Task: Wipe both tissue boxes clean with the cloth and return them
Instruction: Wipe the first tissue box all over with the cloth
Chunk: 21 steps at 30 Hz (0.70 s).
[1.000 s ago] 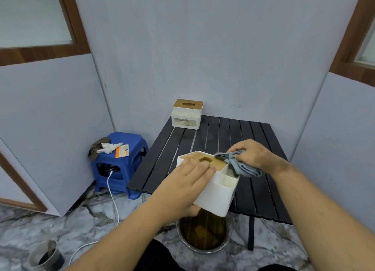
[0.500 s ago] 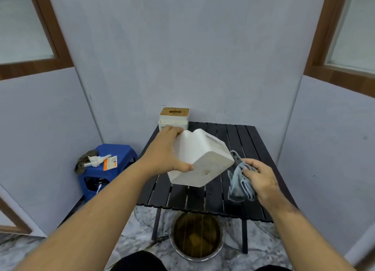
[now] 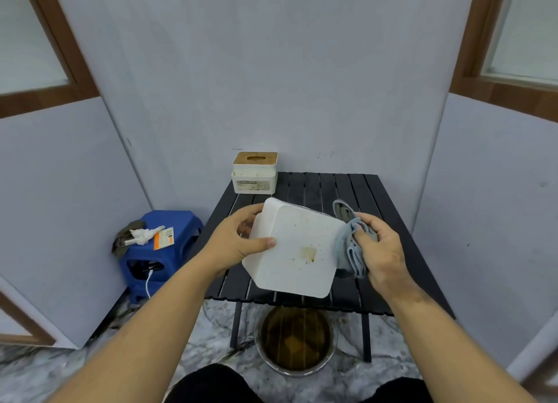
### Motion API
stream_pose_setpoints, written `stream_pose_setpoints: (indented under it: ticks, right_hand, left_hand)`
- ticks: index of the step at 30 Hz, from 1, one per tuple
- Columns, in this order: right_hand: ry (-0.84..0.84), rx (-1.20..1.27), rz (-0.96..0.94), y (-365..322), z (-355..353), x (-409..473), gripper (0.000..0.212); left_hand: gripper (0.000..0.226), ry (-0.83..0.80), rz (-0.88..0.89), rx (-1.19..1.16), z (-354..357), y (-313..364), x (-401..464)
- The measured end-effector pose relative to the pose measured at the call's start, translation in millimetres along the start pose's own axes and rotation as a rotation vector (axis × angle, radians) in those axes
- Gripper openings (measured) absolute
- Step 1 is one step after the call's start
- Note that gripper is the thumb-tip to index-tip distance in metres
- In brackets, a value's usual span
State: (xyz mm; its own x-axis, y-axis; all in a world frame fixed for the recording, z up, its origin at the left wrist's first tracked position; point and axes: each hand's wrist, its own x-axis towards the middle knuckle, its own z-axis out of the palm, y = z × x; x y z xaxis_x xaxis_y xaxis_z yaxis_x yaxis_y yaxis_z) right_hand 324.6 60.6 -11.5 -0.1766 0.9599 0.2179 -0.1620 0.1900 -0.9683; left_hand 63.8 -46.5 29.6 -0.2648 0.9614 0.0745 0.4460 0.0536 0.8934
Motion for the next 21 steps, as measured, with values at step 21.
stream_pose_setpoints:
  ticks: [21]
  right_hand:
    - [-0.209,-0.616,-0.582,13.8,89.0,-9.6,0.036]
  left_hand:
    - [0.053,0.347,-0.199,-0.322,18.4,-28.2,-20.7]
